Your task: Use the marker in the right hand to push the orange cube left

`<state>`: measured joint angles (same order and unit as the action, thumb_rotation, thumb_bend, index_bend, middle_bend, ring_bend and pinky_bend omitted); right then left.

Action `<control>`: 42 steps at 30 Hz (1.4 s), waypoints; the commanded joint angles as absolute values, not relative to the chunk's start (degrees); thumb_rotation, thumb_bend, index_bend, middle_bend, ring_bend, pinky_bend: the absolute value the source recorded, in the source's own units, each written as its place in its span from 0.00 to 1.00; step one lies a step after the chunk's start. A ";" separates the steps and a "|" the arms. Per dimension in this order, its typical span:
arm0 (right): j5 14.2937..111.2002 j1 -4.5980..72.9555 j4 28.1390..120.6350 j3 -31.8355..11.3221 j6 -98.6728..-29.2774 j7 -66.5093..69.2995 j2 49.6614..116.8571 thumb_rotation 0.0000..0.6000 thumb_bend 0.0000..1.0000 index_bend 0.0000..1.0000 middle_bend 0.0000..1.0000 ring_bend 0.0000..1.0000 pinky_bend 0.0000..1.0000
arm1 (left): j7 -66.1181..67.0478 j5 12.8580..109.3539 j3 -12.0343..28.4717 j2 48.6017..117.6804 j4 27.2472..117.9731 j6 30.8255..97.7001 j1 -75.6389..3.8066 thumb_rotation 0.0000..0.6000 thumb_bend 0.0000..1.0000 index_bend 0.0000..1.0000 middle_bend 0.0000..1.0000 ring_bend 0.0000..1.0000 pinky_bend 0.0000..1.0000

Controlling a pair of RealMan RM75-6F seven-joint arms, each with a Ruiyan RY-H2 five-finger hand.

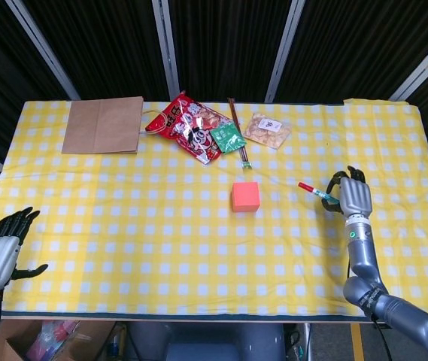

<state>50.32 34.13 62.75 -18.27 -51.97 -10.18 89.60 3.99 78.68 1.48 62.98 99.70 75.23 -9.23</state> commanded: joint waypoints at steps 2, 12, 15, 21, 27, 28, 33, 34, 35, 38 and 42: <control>56.98 33.40 61.56 -16.50 -50.27 -3.70 87.23 1.00 0.52 0.69 0.28 0.06 0.06 | 4.06 78.60 1.47 63.02 99.75 75.13 -9.27 1.00 0.02 0.00 0.00 0.00 0.00; 70.13 35.25 52.84 -11.21 -50.66 2.22 89.18 1.00 0.52 0.69 0.29 0.06 0.06 | 3.79 78.58 1.37 62.96 99.95 74.35 -9.64 1.00 0.02 0.00 0.00 0.00 0.00; 71.52 36.06 50.72 -10.75 -50.55 2.98 90.70 1.00 0.52 0.69 0.29 0.06 0.06 | 3.56 78.62 1.30 62.85 99.97 74.15 -9.71 1.00 0.02 0.00 0.00 0.00 0.00; 72.50 37.89 48.93 -11.00 -49.62 3.97 93.02 1.00 0.52 0.69 0.29 0.07 0.06 | 2.73 78.45 1.35 62.58 100.05 73.78 -9.84 1.00 0.02 0.00 0.00 0.00 0.00; 72.32 39.41 49.36 -12.19 -49.04 5.38 94.54 1.00 0.52 0.69 0.29 0.07 0.06 | 1.85 78.40 1.24 62.13 100.24 73.19 -10.00 1.00 0.02 0.00 0.00 0.00 0.00; 72.34 39.67 49.60 -12.37 -49.01 5.51 94.66 1.00 0.52 0.69 0.29 0.07 0.06 | 1.73 78.37 1.21 62.07 100.24 73.12 -10.00 1.00 0.02 0.00 0.00 0.00 0.00; 72.73 40.85 50.69 -12.71 -49.19 4.46 95.22 1.00 0.52 0.69 0.29 0.07 0.07 | 1.20 78.01 1.17 61.73 100.47 72.57 -10.13 1.00 0.02 0.00 0.00 0.00 0.00; 72.74 41.11 50.86 -12.77 -49.14 4.19 95.41 1.00 0.52 0.69 0.29 0.07 0.07 | 1.12 78.03 1.15 61.65 100.53 72.50 -10.15 1.00 0.02 0.00 0.00 0.00 0.00; 72.59 41.38 50.97 -12.89 -49.00 3.84 95.71 1.00 0.52 0.69 0.29 0.07 0.07 | 1.07 78.11 1.12 61.57 100.59 72.45 -10.19 1.00 0.02 0.00 0.00 0.00 0.00; 72.46 41.85 51.01 -12.89 -48.75 3.01 96.25 1.00 0.52 0.69 0.29 0.07 0.07 | 0.76 78.15 1.06 61.43 100.70 72.33 -10.21 1.00 0.02 0.00 0.00 0.00 0.00; 72.86 42.20 51.05 -12.52 -48.89 2.35 96.85 1.00 0.52 0.69 0.29 0.07 0.07 | 0.20 78.23 1.03 61.25 100.72 72.25 -10.23 1.00 0.02 0.00 0.00 0.00 0.00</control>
<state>72.77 42.14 50.98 -12.59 -48.83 2.41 96.78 0.23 78.21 1.04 61.27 100.72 72.27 -10.22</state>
